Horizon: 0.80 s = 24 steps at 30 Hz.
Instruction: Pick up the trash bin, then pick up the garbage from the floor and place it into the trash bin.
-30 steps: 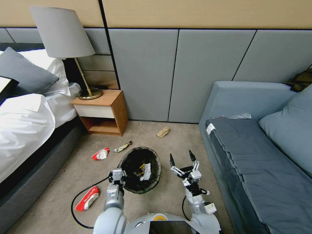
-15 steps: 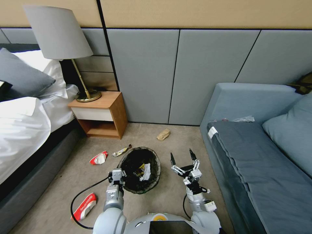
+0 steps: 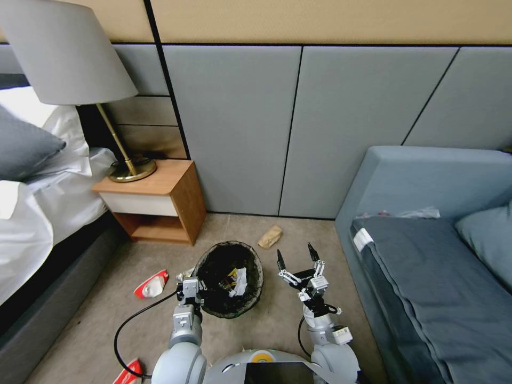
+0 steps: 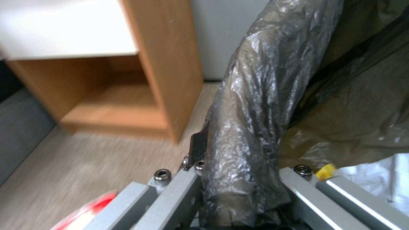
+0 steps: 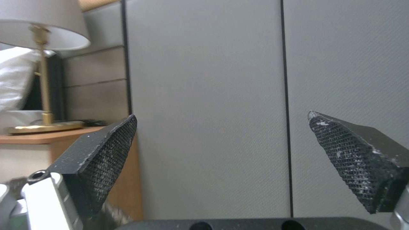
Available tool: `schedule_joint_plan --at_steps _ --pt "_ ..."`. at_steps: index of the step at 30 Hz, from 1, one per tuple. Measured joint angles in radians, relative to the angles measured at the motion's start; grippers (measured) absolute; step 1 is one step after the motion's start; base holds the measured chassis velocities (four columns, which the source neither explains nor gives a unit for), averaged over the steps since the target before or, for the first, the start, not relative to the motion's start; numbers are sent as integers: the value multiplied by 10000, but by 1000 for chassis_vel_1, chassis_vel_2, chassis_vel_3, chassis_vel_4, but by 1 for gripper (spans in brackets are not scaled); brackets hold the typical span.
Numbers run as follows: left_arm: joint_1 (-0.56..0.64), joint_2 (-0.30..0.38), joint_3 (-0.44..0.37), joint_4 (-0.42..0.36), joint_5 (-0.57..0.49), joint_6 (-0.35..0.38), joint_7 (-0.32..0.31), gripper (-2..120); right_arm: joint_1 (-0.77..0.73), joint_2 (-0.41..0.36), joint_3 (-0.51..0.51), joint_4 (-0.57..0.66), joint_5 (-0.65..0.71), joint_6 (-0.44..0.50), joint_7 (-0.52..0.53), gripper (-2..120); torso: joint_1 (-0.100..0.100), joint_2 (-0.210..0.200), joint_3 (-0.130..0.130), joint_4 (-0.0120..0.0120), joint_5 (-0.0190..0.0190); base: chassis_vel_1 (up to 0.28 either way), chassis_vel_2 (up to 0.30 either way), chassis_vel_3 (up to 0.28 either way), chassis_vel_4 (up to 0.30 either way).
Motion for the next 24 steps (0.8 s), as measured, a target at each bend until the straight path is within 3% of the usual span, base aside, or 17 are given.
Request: schedule_joint_plan --at_steps 9,24 --pt "-35 0 11 52 17 7 2 0 285 7 68 -229 7 471 -345 100 3 -1 3 1 -5 -198 197 179 -190" --pt "73 41 20 -32 46 13 3 0 625 -48 -127 -302 -69 250 -299 100 0 -1 0 2 -2 8 -9 -9 6"
